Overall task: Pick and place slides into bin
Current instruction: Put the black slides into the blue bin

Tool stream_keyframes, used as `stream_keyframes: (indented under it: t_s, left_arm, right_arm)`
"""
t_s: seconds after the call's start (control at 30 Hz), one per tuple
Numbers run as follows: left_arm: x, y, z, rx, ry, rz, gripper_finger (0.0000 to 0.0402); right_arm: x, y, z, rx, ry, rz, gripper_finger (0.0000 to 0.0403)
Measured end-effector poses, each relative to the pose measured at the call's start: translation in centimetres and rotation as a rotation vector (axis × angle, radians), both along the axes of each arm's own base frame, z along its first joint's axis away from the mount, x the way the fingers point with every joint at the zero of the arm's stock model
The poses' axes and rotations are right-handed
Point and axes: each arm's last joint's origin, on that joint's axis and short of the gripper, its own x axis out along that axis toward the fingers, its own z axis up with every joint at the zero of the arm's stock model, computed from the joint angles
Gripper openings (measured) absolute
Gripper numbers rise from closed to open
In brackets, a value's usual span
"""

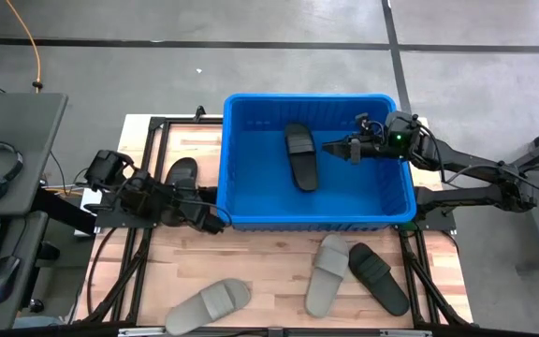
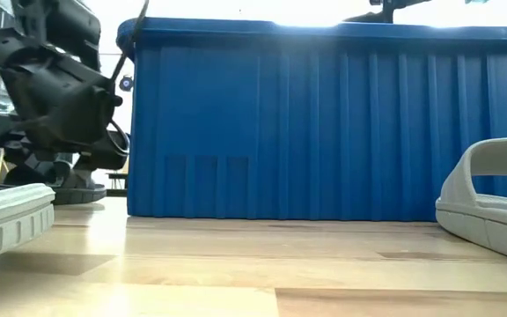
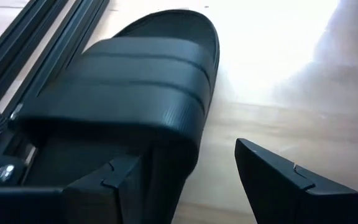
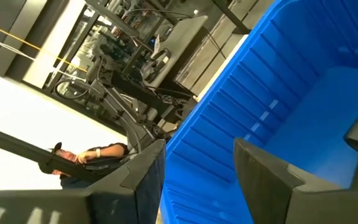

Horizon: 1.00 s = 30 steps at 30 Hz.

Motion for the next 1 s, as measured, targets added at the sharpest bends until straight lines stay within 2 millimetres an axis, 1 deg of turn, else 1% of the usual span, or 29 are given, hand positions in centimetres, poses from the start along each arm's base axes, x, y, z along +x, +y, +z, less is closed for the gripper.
stream_keyframes:
  t_s: [0.2, 0.33, 0.6, 0.67, 0.73, 0.8, 1.0]
  left_arm:
    - [0.5, 1.2, -0.2, -0.016, 0.009, -0.009, 0.0216]
    - [0.5, 2.0, -0.3, -0.019, 0.003, 0.019, 0.0216]
    - [0.7, 2.2, -0.3, -0.020, -0.011, 0.031, 0.0215]
    - [0.7, 2.2, -0.3, -0.021, -0.016, 0.031, 0.0208]
    - [0.7, 2.2, -0.3, -0.020, -0.017, 0.031, 0.0191]
    - [0.7, 2.2, -0.3, -0.019, -0.018, 0.032, 0.0166]
    - [0.7, 2.2, -0.3, -0.019, -0.017, 0.032, 0.0069]
  right_arm:
    - [0.0, 0.0, 0.1, 0.014, -0.011, -0.003, 0.0179]
    - [0.0, 0.0, 0.1, 0.021, -0.011, -0.004, 0.0179]
    - [0.0, 0.0, 0.1, 0.015, -0.010, -0.004, 0.0179]
    - [0.0, 0.0, 0.1, 0.015, -0.010, -0.004, 0.0179]
    - [0.0, 0.0, 0.1, 0.015, -0.009, -0.003, 0.0179]
    - [0.0, 0.0, 0.1, 0.013, -0.009, -0.003, 0.0179]
    - [0.0, 0.0, 0.1, 0.007, -0.008, -0.002, 0.0179]
